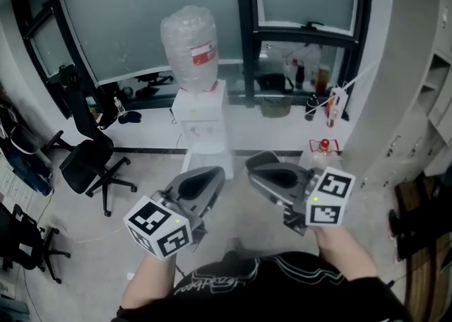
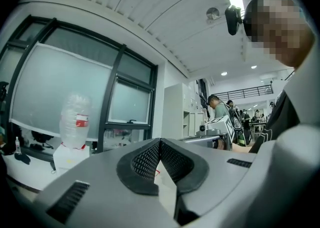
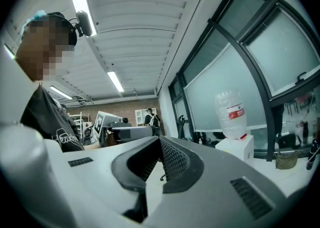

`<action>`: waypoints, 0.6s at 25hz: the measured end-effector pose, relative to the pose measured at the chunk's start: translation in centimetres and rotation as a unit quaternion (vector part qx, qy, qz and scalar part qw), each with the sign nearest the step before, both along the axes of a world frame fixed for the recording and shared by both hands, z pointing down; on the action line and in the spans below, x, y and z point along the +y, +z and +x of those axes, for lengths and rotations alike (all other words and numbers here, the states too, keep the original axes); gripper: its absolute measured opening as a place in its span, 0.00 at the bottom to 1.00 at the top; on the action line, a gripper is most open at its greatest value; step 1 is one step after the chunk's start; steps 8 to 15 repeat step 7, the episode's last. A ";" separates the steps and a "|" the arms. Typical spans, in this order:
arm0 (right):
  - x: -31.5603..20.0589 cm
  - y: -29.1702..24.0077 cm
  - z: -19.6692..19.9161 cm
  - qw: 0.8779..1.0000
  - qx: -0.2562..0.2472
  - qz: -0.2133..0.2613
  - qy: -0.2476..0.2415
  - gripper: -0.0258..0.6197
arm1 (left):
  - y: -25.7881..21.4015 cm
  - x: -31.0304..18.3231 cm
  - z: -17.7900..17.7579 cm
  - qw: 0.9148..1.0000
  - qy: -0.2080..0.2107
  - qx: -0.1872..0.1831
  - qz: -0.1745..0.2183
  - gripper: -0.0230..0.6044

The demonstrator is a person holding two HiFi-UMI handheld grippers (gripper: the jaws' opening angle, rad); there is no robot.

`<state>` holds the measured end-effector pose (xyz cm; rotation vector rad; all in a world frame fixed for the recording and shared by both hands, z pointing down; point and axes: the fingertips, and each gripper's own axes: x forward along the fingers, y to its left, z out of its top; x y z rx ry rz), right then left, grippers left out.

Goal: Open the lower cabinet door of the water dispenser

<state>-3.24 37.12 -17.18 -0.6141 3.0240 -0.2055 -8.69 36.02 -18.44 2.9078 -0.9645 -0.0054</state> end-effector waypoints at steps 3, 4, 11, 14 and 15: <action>-0.3 0.0 0.9 1.000 0.000 -0.005 0.003 0.06 | -0.1 -0.5 0.6 1.000 -0.003 0.006 -0.012 0.04; -0.4 0.0 1.3 1.000 -0.002 -0.006 0.004 0.06 | -0.1 -0.6 1.0 1.000 -0.001 0.005 -0.013 0.04; -0.5 -0.2 2.7 1.000 -0.006 -0.008 0.009 0.06 | -0.3 -0.8 2.5 1.000 0.006 -0.001 -0.008 0.04; -0.5 -0.2 2.7 1.000 -0.006 -0.008 0.009 0.06 | -0.3 -0.8 2.5 1.000 0.006 -0.001 -0.008 0.04; -0.5 -0.2 2.7 1.000 -0.006 -0.008 0.009 0.06 | -0.3 -0.8 2.5 1.000 0.006 -0.001 -0.008 0.04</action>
